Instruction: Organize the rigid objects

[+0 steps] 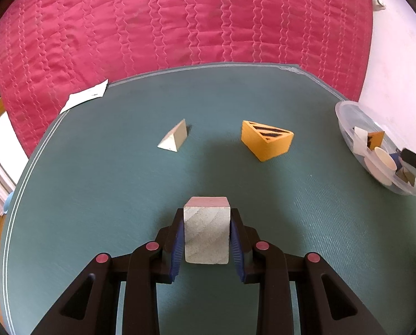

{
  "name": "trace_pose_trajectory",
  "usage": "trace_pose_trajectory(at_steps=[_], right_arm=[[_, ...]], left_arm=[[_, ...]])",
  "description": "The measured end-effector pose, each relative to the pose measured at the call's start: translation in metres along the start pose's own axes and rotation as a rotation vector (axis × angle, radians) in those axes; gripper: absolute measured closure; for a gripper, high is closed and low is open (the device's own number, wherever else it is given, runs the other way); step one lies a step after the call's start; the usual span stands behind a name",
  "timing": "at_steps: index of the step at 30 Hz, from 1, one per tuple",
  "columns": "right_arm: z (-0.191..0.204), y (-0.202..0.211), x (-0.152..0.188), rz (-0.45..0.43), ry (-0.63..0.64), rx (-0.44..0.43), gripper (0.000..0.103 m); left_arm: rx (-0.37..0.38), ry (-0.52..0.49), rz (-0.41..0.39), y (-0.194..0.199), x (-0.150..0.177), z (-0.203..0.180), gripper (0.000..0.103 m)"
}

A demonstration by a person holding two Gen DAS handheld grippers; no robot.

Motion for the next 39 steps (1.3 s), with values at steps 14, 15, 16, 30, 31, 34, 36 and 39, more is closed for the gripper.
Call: trace_pose_trajectory(at_steps=[14,15,16,30,31,34,36,39], right_arm=[[-0.024,-0.001,-0.008,-0.048,-0.055,0.054,0.05],[-0.026,-0.001,-0.008,-0.049,-0.063,0.058,0.05],[-0.029,-0.001,-0.008,-0.049,-0.073,0.063,0.05],[-0.046,0.011,-0.019,-0.131,-0.136,0.114,0.047],[-0.047,0.013,-0.02,-0.139,-0.137,0.121,0.047],[-0.048,0.015,-0.02,-0.151,-0.139,0.136,0.047],[-0.048,0.017,-0.021,-0.158,-0.143,0.142,0.047],[-0.049,0.018,-0.021,-0.164,-0.146,0.148,0.047]], left_arm=[[0.022,-0.025,0.005,0.0,0.0,-0.017,0.072],[0.024,-0.027,0.005,0.0,0.0,-0.018,0.072],[0.026,-0.029,0.004,0.001,0.0,-0.02,0.072],[0.063,-0.051,0.006,0.0,-0.004,-0.039,0.072],[0.068,-0.054,0.006,0.0,-0.005,-0.041,0.072],[0.082,-0.067,0.001,0.001,-0.009,-0.05,0.072],[0.097,-0.08,-0.003,0.001,-0.013,-0.059,0.072],[0.123,-0.109,-0.011,0.003,-0.019,-0.075,0.071]])
Point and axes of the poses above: each gripper's, at about its wrist camera, not at the fingertips, and y roughly against the way its jaws point, z to its left, x to its underside, the point moved 10 cm from there along -y, roughly the way its jaws point, and after that the axes turned 5 degrees about -z, right-handed, at the moved point
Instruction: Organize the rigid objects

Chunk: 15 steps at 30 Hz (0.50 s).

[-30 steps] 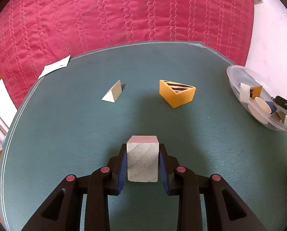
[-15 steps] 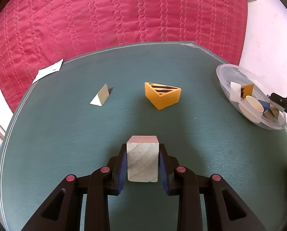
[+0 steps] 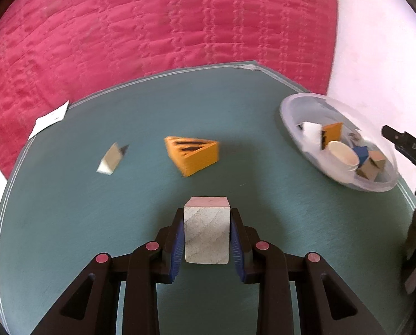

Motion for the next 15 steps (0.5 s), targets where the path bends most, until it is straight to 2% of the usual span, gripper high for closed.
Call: trace_pose_trajectory(at_steps=[15], right_arm=[[-0.008,0.006,-0.002,-0.026,-0.02,0.034,0.047]], left_arm=[[0.171,-0.098,-0.041,-0.009,-0.049,-0.087,0.071]])
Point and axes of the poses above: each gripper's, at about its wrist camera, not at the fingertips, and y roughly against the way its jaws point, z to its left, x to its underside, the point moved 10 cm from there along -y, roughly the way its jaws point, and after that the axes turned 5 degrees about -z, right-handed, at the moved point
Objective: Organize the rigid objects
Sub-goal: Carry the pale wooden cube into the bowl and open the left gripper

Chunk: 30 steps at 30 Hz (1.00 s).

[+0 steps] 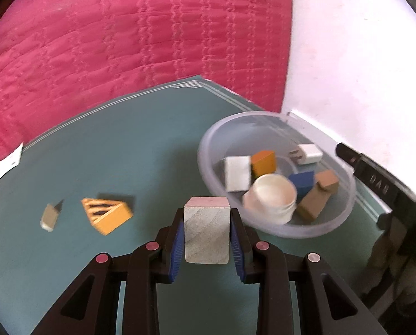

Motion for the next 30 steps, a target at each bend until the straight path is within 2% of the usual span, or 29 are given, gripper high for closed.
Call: trace_pose_trajectory(at_steps=[8,13,19,20,21,22,24,25,26,30], right_arm=[[0.001,-0.002,-0.001,0.003,-0.005,-0.004,0.047],[0.001,-0.003,0.0,0.008,-0.017,0.0,0.047],[-0.003,-0.003,0.0,0.006,-0.032,0.008,0.047],[-0.003,-0.003,0.0,0.004,-0.035,0.01,0.047],[-0.004,-0.003,-0.001,0.001,-0.036,0.011,0.047],[-0.004,-0.003,-0.001,0.0,-0.038,0.017,0.047],[-0.004,-0.004,0.0,0.006,-0.039,0.012,0.047],[-0.004,-0.004,0.0,0.005,-0.037,0.011,0.047],[-0.004,-0.003,-0.001,0.001,-0.035,0.011,0.047],[-0.003,-0.003,-0.002,-0.003,-0.029,0.009,0.047]], left_arm=[[0.122,-0.06,-0.036,-0.021,-0.025,-0.042,0.071],[0.158,-0.087,-0.05,-0.032,-0.038,-0.062,0.071],[0.2,-0.045,-0.06,-0.055,-0.053,-0.072,0.071],[0.207,-0.033,-0.062,-0.059,-0.056,-0.073,0.067],[0.212,-0.019,-0.065,-0.062,-0.059,-0.072,0.057],[0.206,-0.009,-0.068,-0.063,-0.061,-0.07,0.054],[0.198,0.026,-0.075,-0.063,-0.062,-0.063,0.037],[0.193,0.042,-0.077,-0.063,-0.062,-0.058,0.033],[0.18,0.057,-0.078,-0.062,-0.061,-0.052,0.03],[0.125,0.091,-0.08,-0.056,-0.056,-0.031,0.03]])
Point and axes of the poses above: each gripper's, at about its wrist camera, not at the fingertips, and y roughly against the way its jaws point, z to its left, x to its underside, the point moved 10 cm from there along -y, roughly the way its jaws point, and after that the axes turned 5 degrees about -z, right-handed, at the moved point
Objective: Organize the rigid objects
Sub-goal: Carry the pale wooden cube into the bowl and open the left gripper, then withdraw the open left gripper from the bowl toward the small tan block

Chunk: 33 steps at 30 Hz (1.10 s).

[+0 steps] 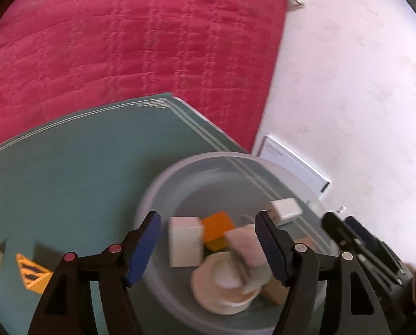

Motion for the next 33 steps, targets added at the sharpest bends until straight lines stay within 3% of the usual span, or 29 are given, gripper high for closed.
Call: trace_pose_trajectory(at_steps=[5,10,16,20,24,33], right_arm=[[0.001,0.0,0.0,-0.002,0.003,-0.001,0.047],[0.002,0.002,-0.001,-0.009,0.008,-0.014,0.047],[0.035,0.009,0.005,-0.005,0.081,-0.151,0.038],[0.064,0.015,0.012,0.002,0.159,-0.24,0.037],[0.076,0.019,0.017,0.003,0.209,-0.271,0.031],[0.069,-0.011,0.035,0.154,0.181,-0.255,0.029]], left_arm=[[-0.054,0.015,-0.021,0.012,0.0,0.02,0.028],[-0.07,-0.016,-0.052,0.029,0.002,0.025,0.016],[-0.137,-0.049,-0.061,0.033,0.009,0.035,0.014],[-0.184,-0.056,-0.058,0.037,0.014,0.044,0.014],[-0.219,-0.033,-0.05,0.04,0.016,0.058,0.014],[-0.272,0.052,-0.031,0.046,0.02,0.09,0.013]])
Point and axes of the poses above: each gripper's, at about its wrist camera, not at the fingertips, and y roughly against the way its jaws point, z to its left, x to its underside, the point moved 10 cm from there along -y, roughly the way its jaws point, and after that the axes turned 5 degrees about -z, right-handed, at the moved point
